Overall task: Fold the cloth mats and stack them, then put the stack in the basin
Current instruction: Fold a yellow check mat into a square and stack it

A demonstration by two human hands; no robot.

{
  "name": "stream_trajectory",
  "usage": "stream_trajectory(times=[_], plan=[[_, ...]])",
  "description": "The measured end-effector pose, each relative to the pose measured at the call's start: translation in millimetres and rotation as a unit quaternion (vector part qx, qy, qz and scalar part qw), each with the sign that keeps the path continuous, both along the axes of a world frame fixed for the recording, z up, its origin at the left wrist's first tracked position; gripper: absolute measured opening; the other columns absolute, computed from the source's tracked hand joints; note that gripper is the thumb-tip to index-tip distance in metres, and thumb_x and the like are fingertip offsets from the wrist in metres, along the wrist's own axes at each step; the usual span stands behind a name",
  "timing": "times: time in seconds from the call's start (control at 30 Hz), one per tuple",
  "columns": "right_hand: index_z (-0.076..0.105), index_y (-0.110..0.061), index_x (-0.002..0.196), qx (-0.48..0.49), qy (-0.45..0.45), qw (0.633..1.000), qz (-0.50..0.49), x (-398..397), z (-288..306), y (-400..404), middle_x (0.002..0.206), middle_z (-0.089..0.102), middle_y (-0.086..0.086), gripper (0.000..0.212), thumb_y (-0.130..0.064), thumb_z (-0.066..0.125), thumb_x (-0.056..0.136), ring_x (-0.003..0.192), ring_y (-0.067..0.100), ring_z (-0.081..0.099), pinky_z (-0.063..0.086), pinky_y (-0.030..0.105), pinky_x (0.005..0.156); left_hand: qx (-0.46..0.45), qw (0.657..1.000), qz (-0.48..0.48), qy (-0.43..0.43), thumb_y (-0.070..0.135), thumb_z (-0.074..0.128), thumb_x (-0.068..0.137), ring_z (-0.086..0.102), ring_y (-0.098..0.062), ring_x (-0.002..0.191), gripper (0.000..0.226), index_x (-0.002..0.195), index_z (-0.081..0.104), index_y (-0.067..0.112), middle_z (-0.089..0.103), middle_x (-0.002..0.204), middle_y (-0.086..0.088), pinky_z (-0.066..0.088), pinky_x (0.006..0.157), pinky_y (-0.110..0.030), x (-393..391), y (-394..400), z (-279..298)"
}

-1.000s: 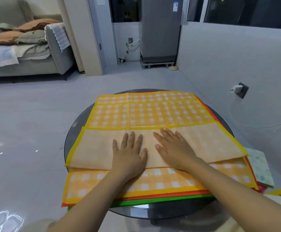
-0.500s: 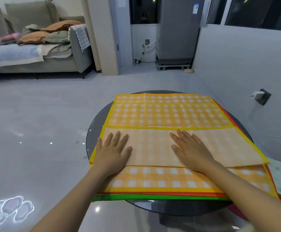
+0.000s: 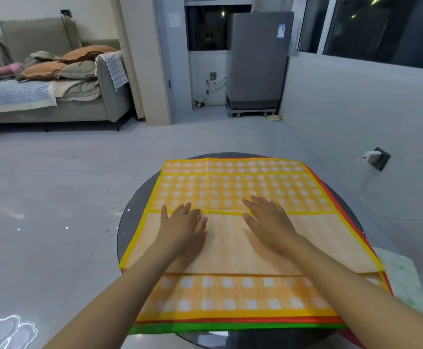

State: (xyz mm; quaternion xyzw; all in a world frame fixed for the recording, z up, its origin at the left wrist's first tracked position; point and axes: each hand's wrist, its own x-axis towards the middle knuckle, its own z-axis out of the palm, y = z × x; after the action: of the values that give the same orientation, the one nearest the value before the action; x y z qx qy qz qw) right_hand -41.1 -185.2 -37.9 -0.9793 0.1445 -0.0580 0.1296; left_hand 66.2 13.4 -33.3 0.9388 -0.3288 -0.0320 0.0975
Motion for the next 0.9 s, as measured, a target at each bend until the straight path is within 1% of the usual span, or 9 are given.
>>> stream_trajectory(times=[0.13,0.23,0.33,0.43,0.5,0.6,0.67,0.77,0.9], plan=[[0.028,-0.028,0.146,-0.006,-0.002,1.000,-0.011,38,4,-23,0.156,0.021,-0.002,0.047,-0.039,0.028,0.101,0.145,0.012,0.013,0.004,0.033,0.117,-0.023,1.000,-0.006,-0.001,0.042,0.028,0.100,0.026,-0.013,0.141,0.045,0.136,0.046,0.023,0.040,0.147,-0.003,0.001,0.116,-0.051,36,-37,2],[0.030,-0.025,0.145,-0.011,0.013,1.000,-0.022,69,1,-43,0.155,0.024,0.000,0.046,-0.037,0.029,0.101,0.144,0.014,0.016,0.006,0.035,0.117,-0.039,0.999,-0.012,-0.002,0.038,0.030,0.100,0.031,-0.014,0.138,0.042,0.133,0.049,0.021,0.046,0.142,-0.002,0.005,0.116,-0.050,65,-66,1],[0.034,-0.024,0.143,-0.023,0.020,0.999,-0.031,96,-4,-63,0.154,0.029,0.001,0.045,-0.036,0.031,0.100,0.143,0.015,0.021,0.010,0.036,0.116,-0.066,0.998,-0.010,-0.008,0.034,0.032,0.100,0.031,-0.015,0.138,0.041,0.134,0.048,0.020,0.046,0.143,-0.002,0.007,0.116,-0.048,93,-92,-5],[0.039,-0.023,0.140,-0.029,0.005,0.999,-0.045,117,-11,-83,0.149,0.037,0.002,0.043,-0.034,0.034,0.099,0.140,0.016,0.028,0.016,0.036,0.113,-0.076,0.997,-0.008,-0.013,0.032,0.032,0.100,0.029,-0.018,0.139,0.041,0.137,0.045,0.019,0.041,0.146,-0.004,0.010,0.115,-0.048,120,-113,-12],[0.044,-0.022,0.137,-0.024,-0.006,0.998,-0.064,127,-14,-96,0.146,0.041,0.002,0.041,-0.034,0.035,0.098,0.137,0.020,0.032,0.020,0.037,0.110,-0.080,0.997,-0.010,-0.018,0.031,0.035,0.099,0.032,-0.021,0.137,0.041,0.136,0.045,0.018,0.043,0.144,-0.005,0.011,0.114,-0.049,134,-125,-18],[0.050,-0.021,0.130,-0.029,-0.028,0.995,-0.088,137,-21,-110,0.137,0.048,0.001,0.037,-0.035,0.038,0.098,0.127,0.024,0.039,0.024,0.038,0.105,-0.120,0.992,-0.002,-0.035,0.033,0.044,0.096,0.044,-0.025,0.125,0.034,0.125,0.056,0.019,0.053,0.128,-0.008,0.015,0.112,-0.048,151,-135,-29],[0.054,-0.021,0.122,-0.017,-0.054,0.993,-0.108,141,-24,-115,0.129,0.050,0.002,0.031,-0.035,0.042,0.096,0.122,0.024,0.040,0.025,0.037,0.102,-0.162,0.985,0.009,-0.056,0.034,0.051,0.093,0.047,-0.026,0.118,0.029,0.115,0.063,0.020,0.057,0.116,-0.008,0.021,0.106,-0.044,158,-137,-36],[0.056,-0.021,0.108,0.011,-0.060,0.989,-0.137,148,-23,-118,0.120,0.051,0.001,0.020,-0.033,0.048,0.094,0.117,0.024,0.040,0.027,0.036,0.098,-0.198,0.979,0.019,-0.043,0.034,0.058,0.089,0.047,-0.024,0.112,0.020,0.101,0.068,0.022,0.056,0.103,-0.004,0.025,0.098,-0.038,160,-136,-36],[0.057,-0.023,0.095,0.029,-0.052,0.988,-0.144,145,-18,-117,0.112,0.053,0.000,0.011,-0.031,0.051,0.093,0.113,0.023,0.040,0.027,0.035,0.094,-0.219,0.975,0.024,-0.007,0.030,0.064,0.085,0.049,-0.020,0.105,0.008,0.085,0.068,0.024,0.049,0.092,0.006,0.023,0.093,-0.034,152,-132,-25]])
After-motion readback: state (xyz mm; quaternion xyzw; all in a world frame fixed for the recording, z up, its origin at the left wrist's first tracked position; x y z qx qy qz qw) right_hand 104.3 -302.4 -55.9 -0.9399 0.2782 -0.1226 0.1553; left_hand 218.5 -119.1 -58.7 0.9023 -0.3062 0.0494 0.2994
